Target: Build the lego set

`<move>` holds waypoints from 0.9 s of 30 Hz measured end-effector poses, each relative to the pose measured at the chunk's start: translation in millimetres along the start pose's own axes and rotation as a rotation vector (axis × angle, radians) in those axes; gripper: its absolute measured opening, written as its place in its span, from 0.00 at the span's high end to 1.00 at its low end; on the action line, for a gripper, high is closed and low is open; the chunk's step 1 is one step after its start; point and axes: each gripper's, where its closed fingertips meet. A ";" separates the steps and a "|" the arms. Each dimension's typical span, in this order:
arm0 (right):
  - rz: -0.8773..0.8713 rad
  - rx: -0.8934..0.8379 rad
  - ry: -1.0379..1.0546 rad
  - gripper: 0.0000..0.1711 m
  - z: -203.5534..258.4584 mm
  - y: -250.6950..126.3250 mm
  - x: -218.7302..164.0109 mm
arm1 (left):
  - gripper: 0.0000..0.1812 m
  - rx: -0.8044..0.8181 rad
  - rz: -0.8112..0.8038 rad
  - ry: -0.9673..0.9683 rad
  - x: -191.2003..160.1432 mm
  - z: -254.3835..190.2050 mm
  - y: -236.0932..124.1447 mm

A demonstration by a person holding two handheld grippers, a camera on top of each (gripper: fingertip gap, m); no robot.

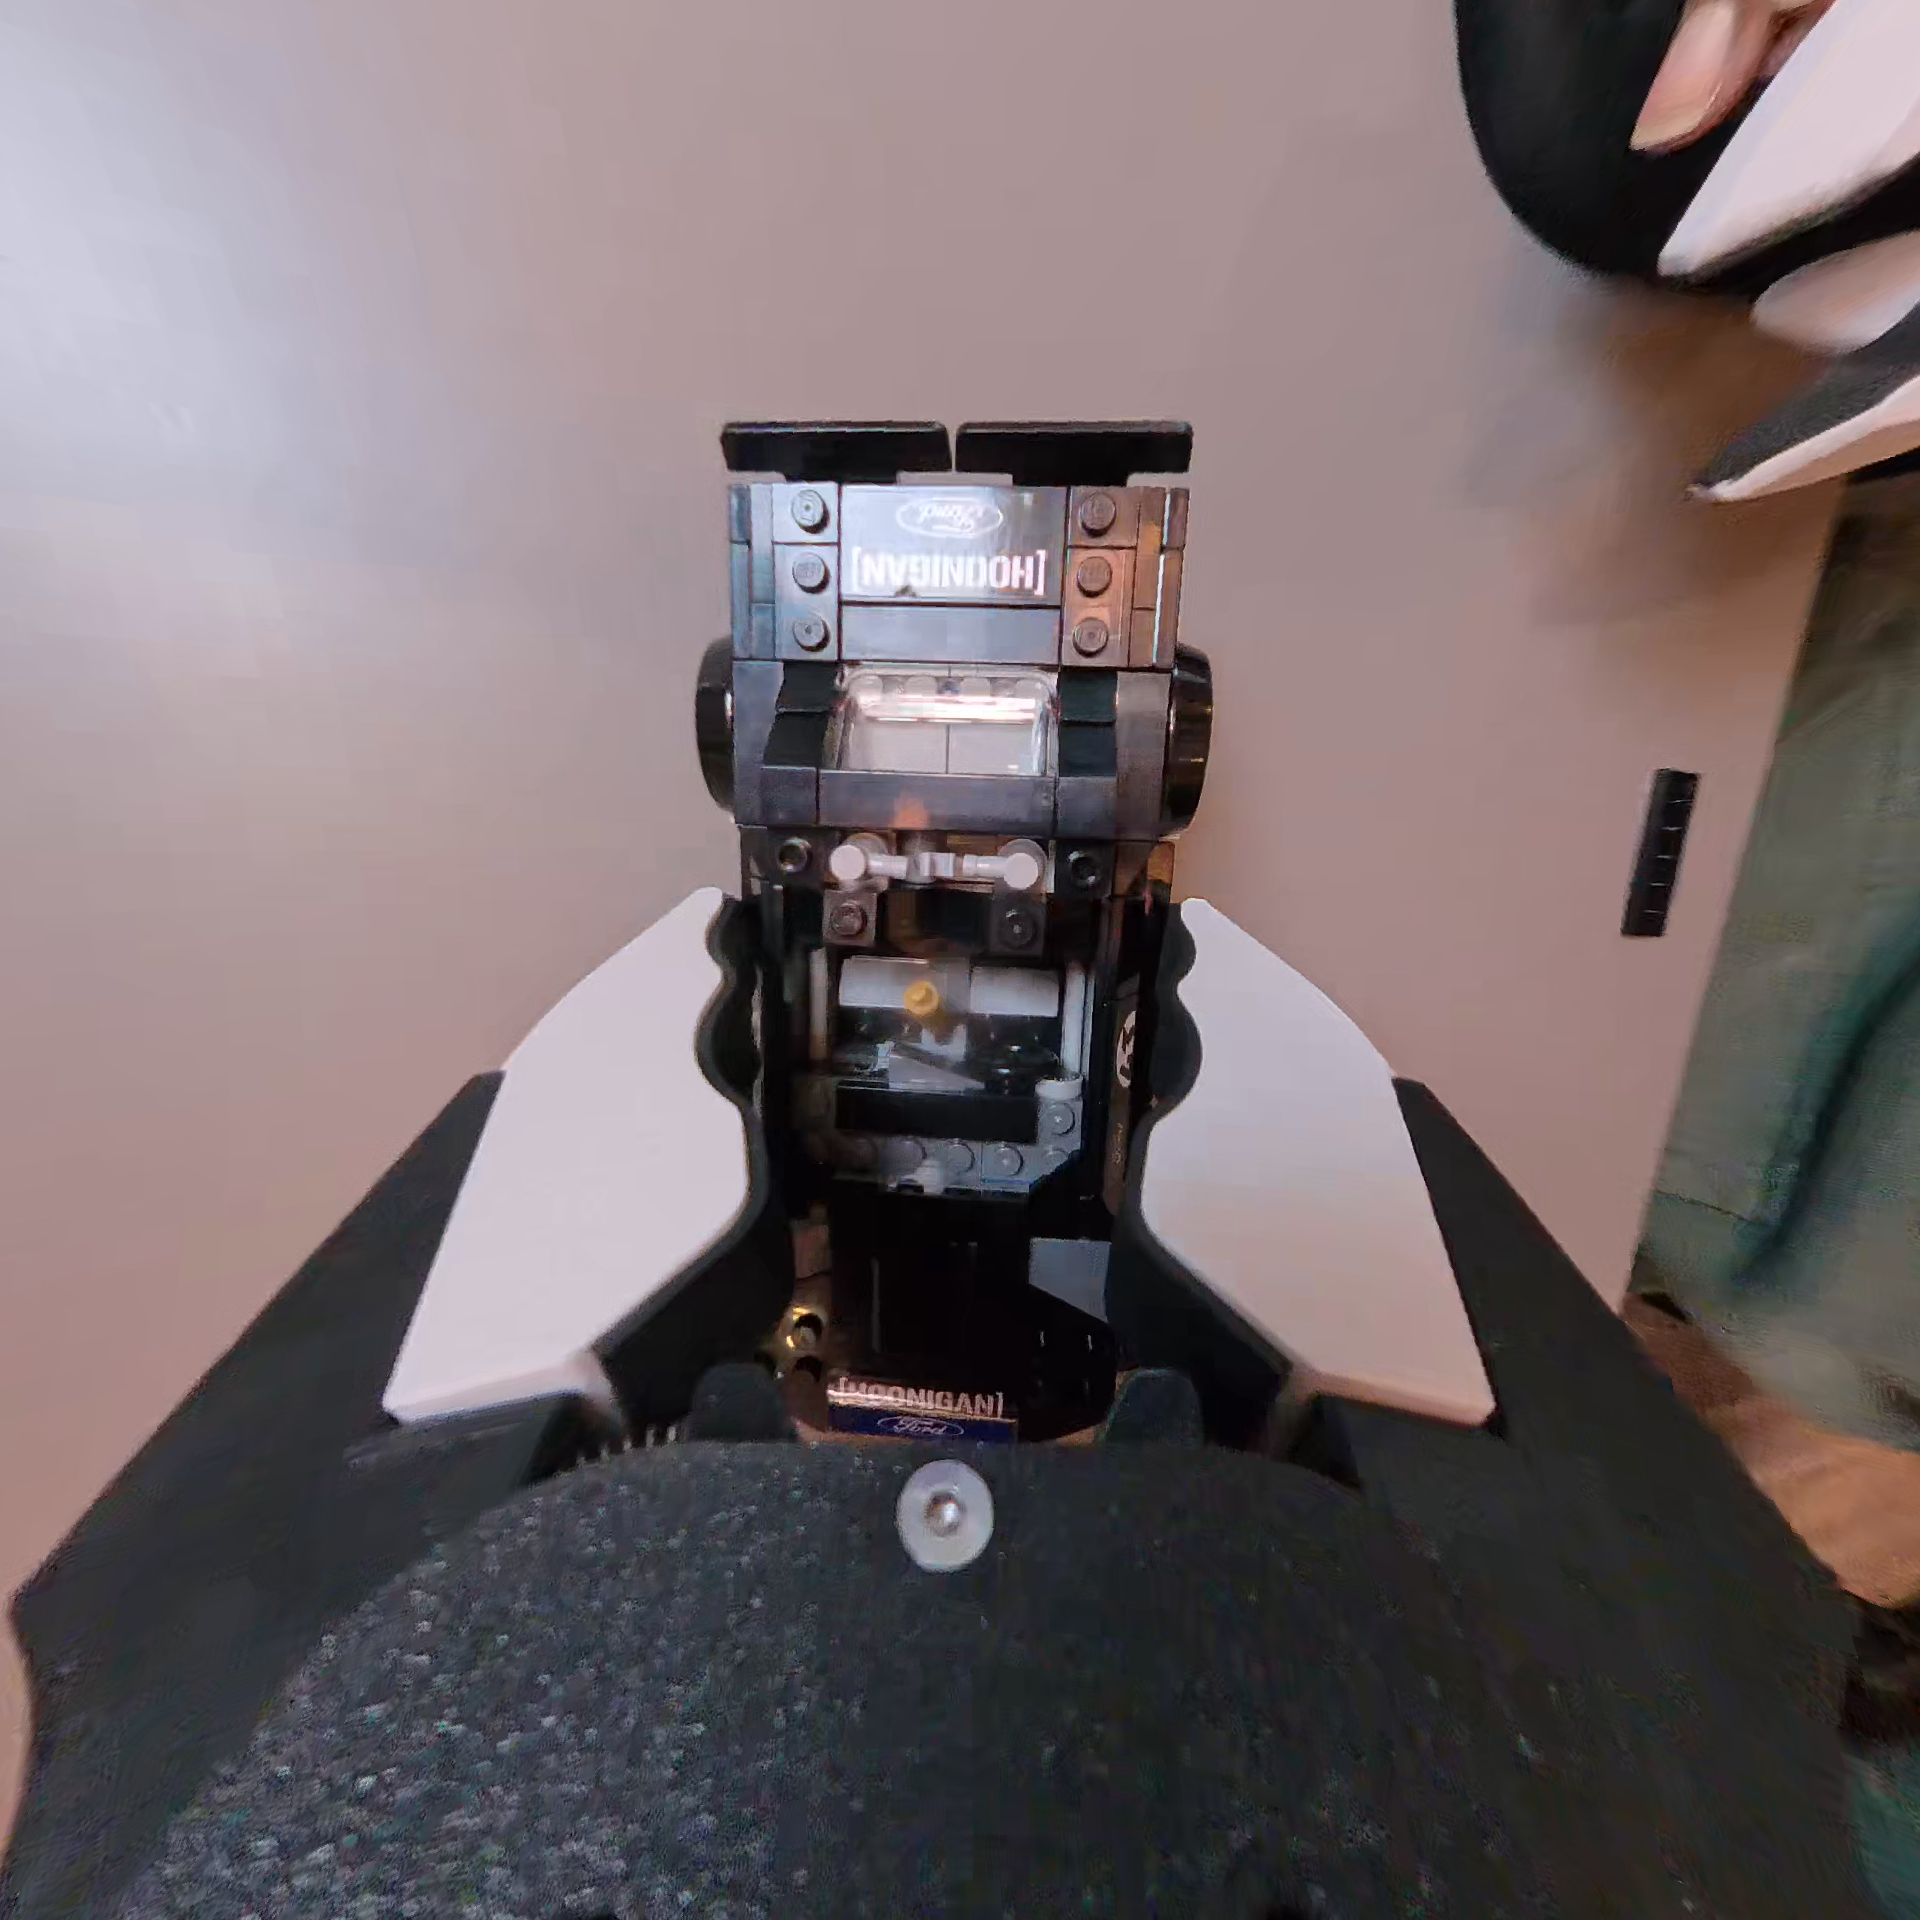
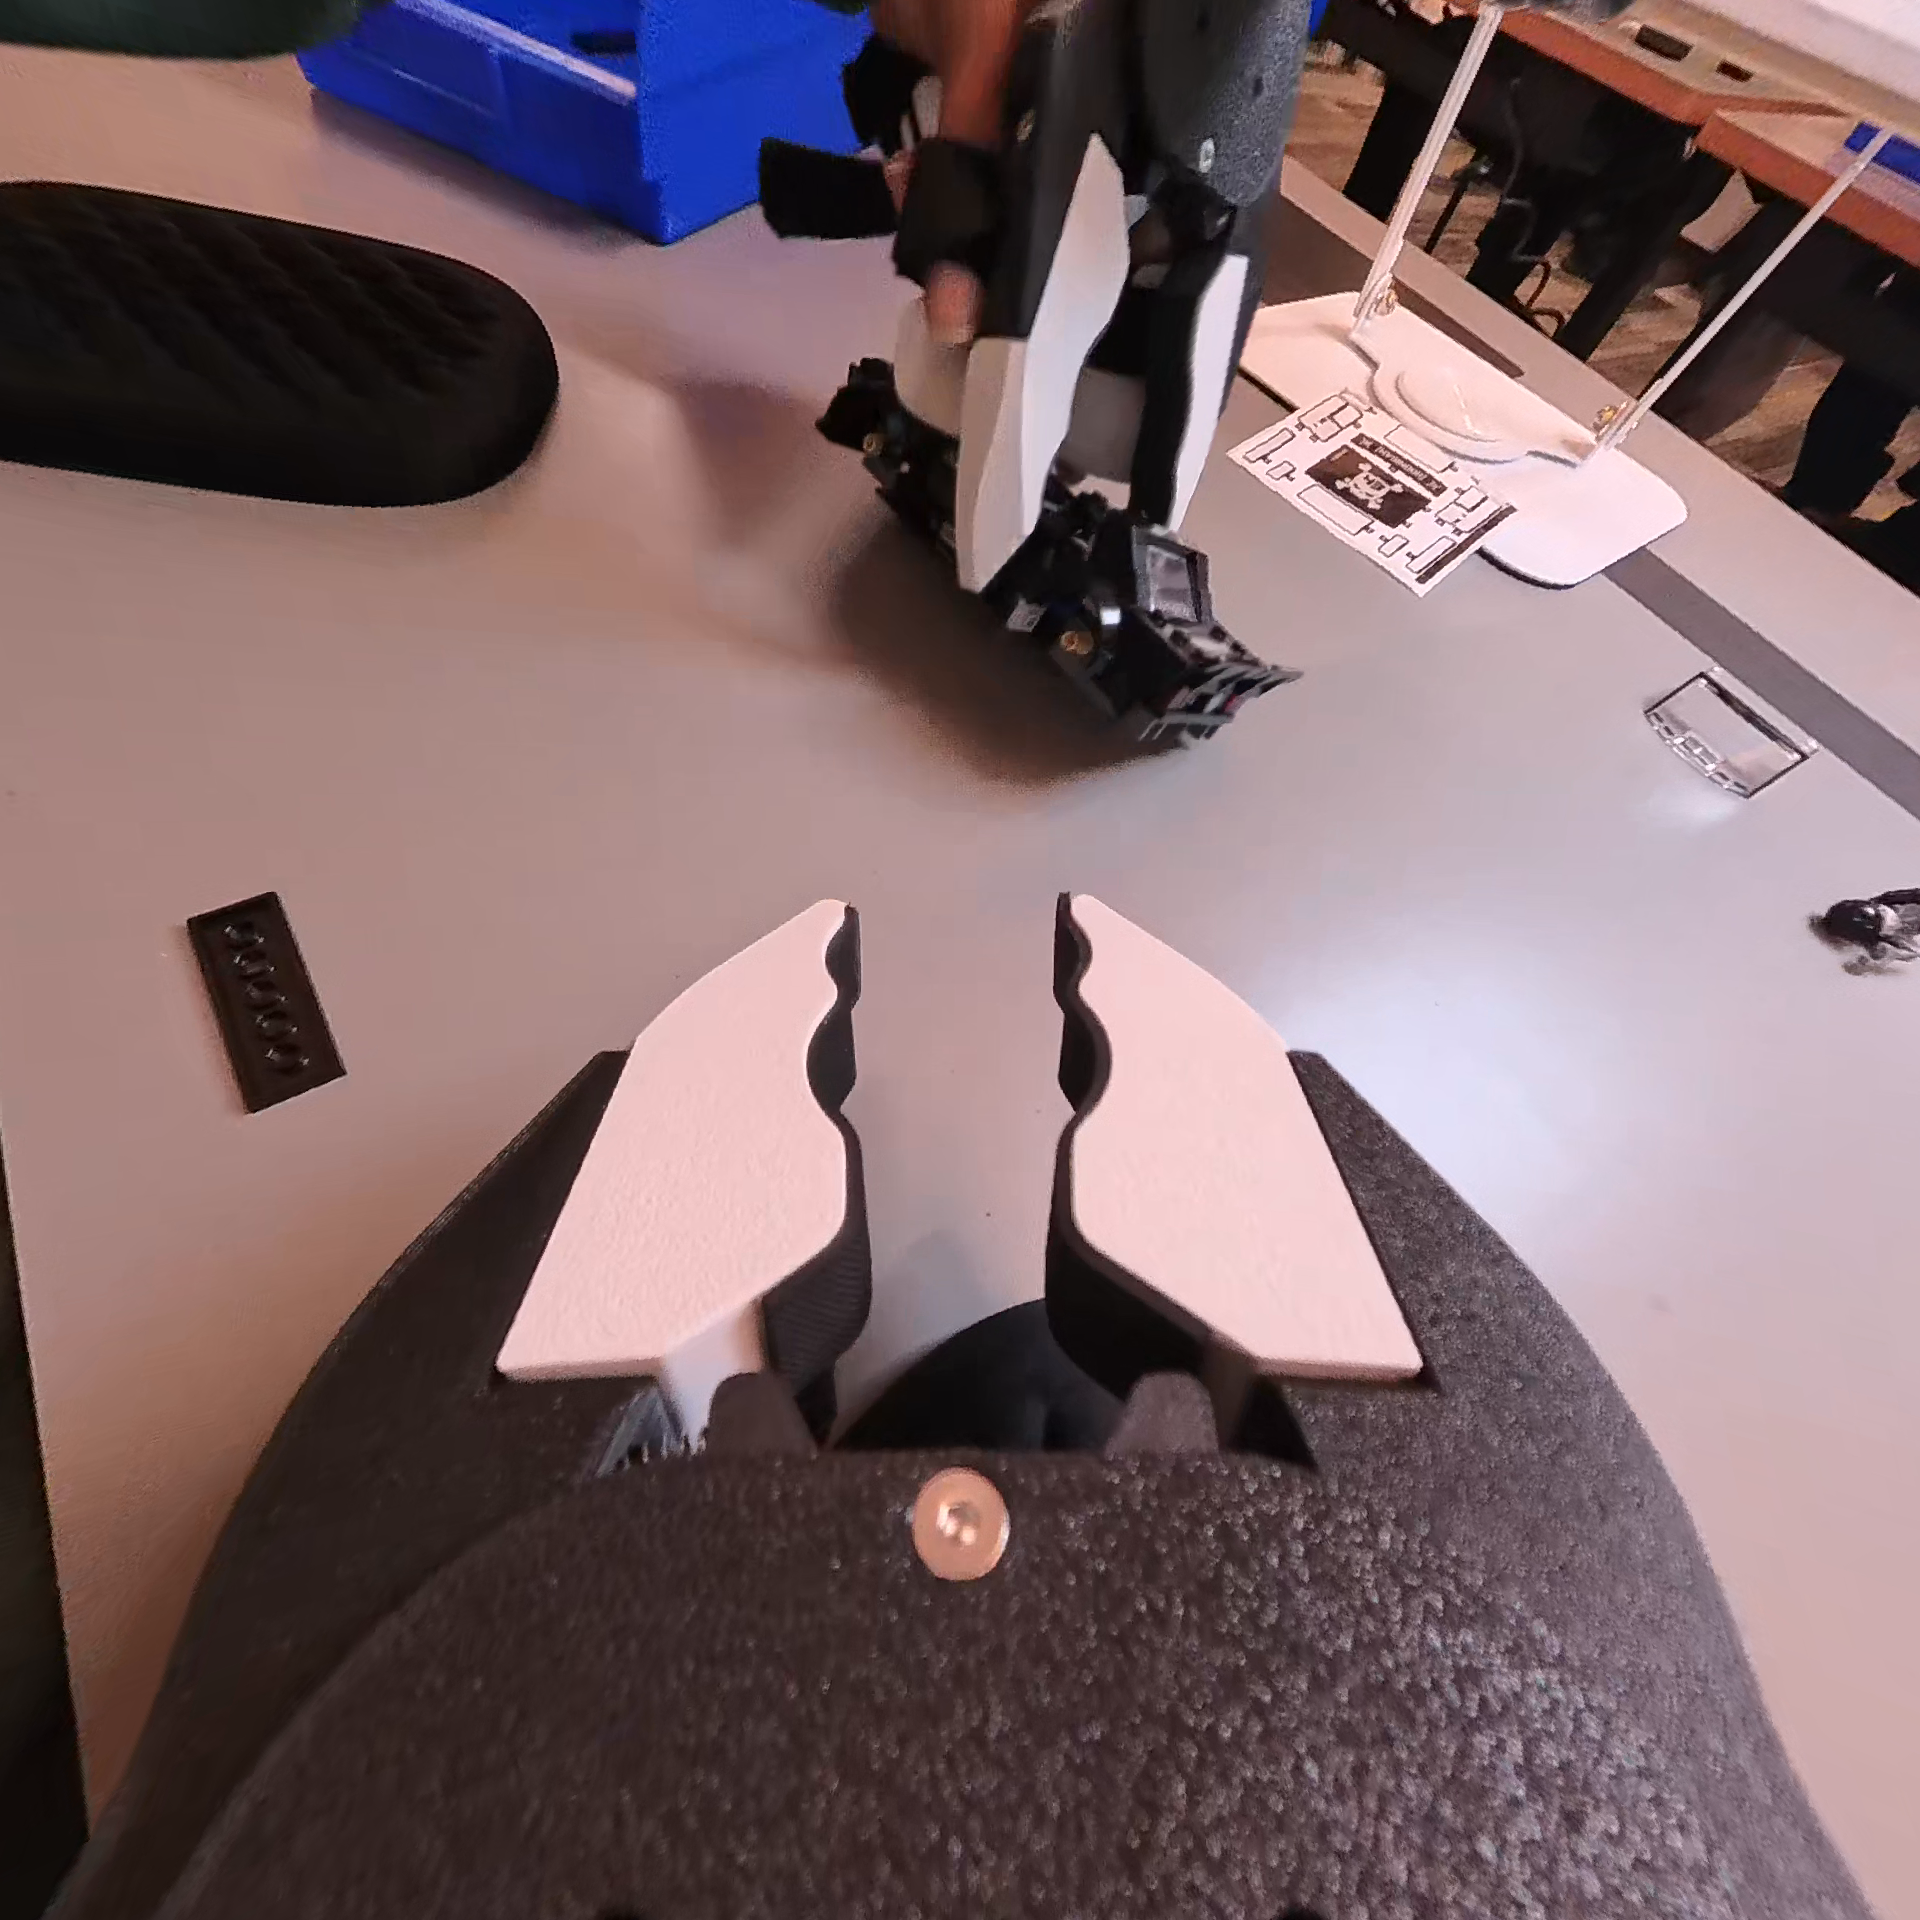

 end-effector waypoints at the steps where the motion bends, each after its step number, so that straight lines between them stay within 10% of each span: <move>1: 0.001 0.000 0.001 0.79 -0.2 0.0 0.0 | 0.59 -0.019 0.003 -0.010 0.7 1.1 -1.2; 27: 0.138 -0.186 0.220 0.78 -58.2 54.5 5.7 | 0.49 0.512 -0.303 0.113 14.4 6.6 -8.9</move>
Point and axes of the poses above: each gripper's, where its closed fingertips meet, y out along the fingers, x out of its top, z = x × y across the jaws, and after that the axes turned 4 degrees about -y, right-handed
